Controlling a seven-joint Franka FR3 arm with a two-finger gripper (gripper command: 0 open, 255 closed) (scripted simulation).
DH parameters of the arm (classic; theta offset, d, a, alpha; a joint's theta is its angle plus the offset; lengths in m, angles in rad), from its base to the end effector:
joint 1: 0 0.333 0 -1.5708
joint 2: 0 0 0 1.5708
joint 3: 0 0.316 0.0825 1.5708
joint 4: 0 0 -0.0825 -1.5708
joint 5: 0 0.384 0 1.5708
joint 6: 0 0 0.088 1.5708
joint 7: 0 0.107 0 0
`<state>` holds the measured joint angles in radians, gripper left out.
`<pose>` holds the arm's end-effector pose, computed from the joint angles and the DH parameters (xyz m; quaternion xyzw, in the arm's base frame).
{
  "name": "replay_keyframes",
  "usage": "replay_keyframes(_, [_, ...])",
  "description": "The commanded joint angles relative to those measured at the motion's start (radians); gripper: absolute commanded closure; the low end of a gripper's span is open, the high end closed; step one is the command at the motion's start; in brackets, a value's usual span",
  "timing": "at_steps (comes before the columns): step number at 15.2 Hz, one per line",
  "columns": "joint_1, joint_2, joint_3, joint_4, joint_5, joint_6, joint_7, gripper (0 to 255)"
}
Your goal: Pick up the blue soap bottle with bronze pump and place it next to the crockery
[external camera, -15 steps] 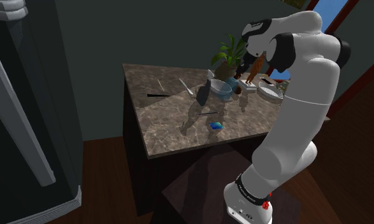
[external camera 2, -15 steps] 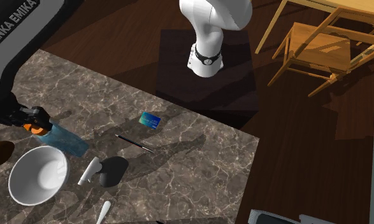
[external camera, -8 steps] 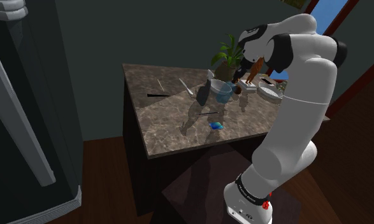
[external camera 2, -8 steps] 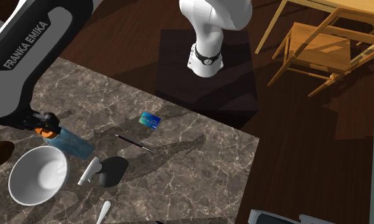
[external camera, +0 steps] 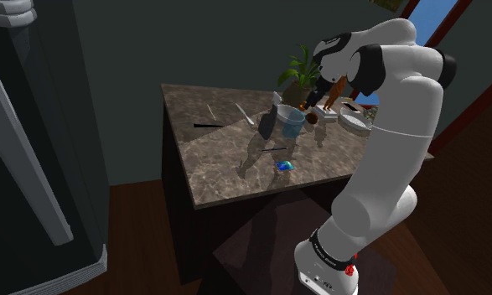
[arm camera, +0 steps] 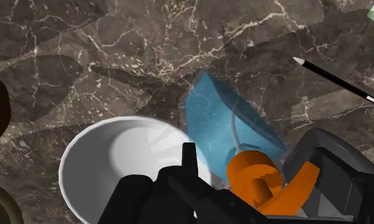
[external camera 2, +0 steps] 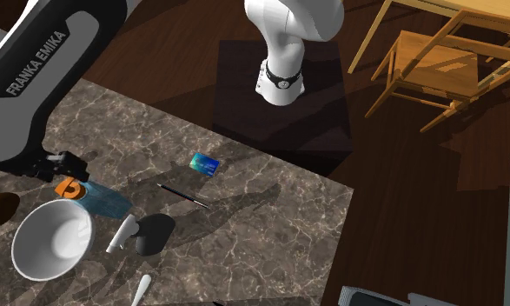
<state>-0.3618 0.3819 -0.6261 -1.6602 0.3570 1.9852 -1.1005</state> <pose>0.4127 -0.5071 0.4233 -0.9985 -0.0040 -0.0527 0.0169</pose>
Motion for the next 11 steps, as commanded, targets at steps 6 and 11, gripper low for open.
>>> replay_keyframes(6, [-0.001, -0.021, -0.009, 0.040, -0.018, -0.056, 0.012, 0])
replay_keyframes(11, [-0.004, -0.035, -0.016, 0.081, -0.030, -0.108, 0.021, 0])
